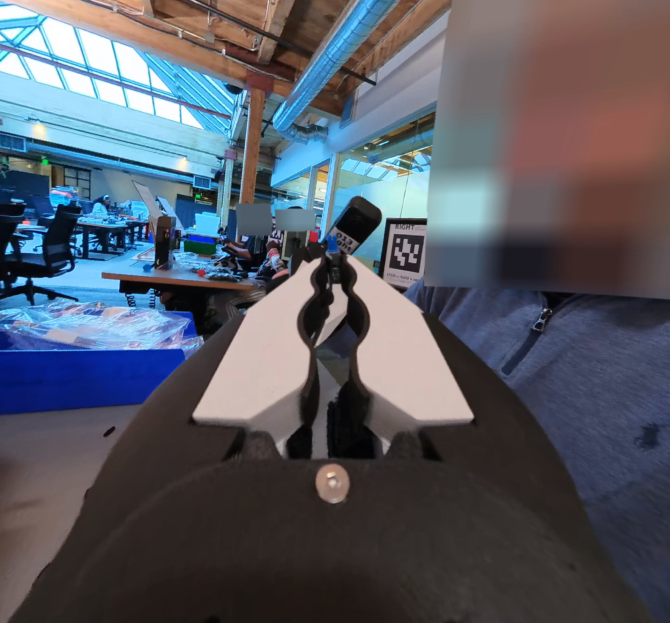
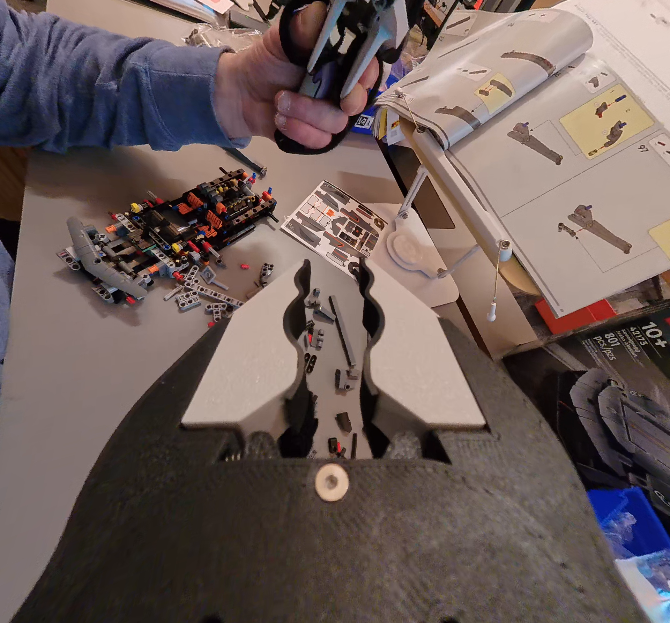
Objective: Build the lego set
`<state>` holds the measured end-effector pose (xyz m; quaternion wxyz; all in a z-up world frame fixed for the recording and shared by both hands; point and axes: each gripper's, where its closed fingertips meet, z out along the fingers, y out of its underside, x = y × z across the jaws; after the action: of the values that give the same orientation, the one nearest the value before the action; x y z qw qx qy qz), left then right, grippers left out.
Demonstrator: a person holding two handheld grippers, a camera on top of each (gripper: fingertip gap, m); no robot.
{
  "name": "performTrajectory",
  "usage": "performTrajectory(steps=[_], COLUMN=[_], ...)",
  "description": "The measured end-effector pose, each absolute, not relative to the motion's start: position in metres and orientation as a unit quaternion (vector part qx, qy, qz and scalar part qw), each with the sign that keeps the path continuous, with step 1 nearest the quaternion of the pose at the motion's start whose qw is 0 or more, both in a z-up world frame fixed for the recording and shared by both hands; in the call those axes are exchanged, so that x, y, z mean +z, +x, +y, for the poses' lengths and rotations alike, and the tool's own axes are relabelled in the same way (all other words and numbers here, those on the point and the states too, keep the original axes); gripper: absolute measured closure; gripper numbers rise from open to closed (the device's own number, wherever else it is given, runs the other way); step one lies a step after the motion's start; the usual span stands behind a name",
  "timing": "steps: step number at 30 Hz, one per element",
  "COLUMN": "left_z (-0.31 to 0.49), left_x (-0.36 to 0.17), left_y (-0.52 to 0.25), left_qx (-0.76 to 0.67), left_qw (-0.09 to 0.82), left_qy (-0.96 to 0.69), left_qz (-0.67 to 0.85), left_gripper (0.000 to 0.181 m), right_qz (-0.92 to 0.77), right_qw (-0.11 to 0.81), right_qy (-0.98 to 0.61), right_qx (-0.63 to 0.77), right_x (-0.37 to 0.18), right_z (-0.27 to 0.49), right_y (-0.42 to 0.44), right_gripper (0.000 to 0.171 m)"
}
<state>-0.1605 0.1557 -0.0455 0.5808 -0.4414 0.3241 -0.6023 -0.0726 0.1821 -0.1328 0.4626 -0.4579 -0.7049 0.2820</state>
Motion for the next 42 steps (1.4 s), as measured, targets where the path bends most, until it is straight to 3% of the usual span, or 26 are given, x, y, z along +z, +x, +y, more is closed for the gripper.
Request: performTrajectory(steps=[13,20,35,42], left_z=[0.155,0.159,0.165,0.167], left_x=[-0.048,-0.046,-0.053,-0.057], left_y=[-0.153,-0.162,-0.161,-0.158], left_qx=[-0.575,-0.540,-0.512,-0.512], left_qw=[0.590,0.604,0.602,0.597], left_qy=[-0.455,-0.485,-0.514,-0.518], left_qz=[0.338,0.329,0.335,0.336], left_gripper=[0.177,0.177,0.177,0.177], right_qz=[-0.713,-0.697,-0.698,-0.690], right_qw=[0.447,0.448,0.333,0.279], right_qy=[-0.448,-0.496,-0.612,-0.652], right_qx=[0.302,0.259,0.168,0.147], right_x=[-0.126,-0.137,-0.245,-0.283], right_z=[0.169,0.201,0.246,0.252], right_y=[-0.089,-0.057,0.018,0.053], right_gripper=[0.141,0.145,0.167,0.164])
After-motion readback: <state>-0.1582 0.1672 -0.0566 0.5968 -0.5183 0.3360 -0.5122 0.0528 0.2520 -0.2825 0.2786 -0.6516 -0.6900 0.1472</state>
